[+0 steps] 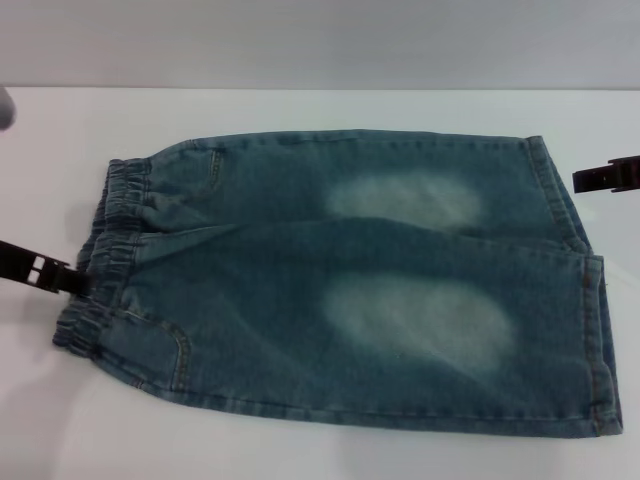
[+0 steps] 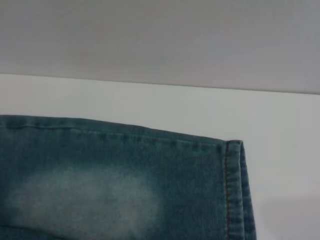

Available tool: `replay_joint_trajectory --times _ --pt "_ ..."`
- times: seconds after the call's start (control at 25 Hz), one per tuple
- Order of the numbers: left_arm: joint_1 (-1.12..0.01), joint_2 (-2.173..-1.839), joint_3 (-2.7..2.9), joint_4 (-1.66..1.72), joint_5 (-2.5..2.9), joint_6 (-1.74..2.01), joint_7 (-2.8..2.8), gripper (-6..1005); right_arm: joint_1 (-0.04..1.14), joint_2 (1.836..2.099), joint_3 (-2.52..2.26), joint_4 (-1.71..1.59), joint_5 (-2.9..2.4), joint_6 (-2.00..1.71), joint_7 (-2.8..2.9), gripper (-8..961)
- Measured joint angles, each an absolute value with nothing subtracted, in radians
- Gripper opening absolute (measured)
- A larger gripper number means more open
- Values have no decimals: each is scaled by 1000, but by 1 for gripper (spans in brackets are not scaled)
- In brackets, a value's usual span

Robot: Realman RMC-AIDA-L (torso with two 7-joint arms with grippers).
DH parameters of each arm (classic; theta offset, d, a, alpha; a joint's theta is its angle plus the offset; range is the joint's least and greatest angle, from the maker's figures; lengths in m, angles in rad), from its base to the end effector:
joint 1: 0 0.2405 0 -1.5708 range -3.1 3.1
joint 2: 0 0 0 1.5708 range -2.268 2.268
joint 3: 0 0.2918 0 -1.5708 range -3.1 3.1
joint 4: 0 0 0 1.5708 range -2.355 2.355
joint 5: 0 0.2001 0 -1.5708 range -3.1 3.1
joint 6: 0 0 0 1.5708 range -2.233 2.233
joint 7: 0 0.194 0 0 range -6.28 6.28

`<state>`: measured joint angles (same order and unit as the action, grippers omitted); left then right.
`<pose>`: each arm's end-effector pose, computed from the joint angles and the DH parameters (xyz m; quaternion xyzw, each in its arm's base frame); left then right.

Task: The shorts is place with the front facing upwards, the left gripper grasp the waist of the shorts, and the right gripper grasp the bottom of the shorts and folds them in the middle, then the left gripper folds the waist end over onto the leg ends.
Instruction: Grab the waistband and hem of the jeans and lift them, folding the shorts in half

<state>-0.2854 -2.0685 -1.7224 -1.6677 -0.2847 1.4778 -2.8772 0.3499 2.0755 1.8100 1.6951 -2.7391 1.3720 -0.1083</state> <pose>-0.3078 0.3410 0.0072 -0.7916 -0.4554 0.1794 0.3657 0.2613 0.3812 0.0199 -0.7716 0.4964 -0.0339 0.3963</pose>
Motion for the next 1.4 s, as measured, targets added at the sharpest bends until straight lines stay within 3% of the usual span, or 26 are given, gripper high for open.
replay_joint_trajectory --times 1.4 --pt "-314 -2072 -1629 -1584 -293 1524 -2879 799 328 2077 1801 1693 -2740 1323 -123 702"
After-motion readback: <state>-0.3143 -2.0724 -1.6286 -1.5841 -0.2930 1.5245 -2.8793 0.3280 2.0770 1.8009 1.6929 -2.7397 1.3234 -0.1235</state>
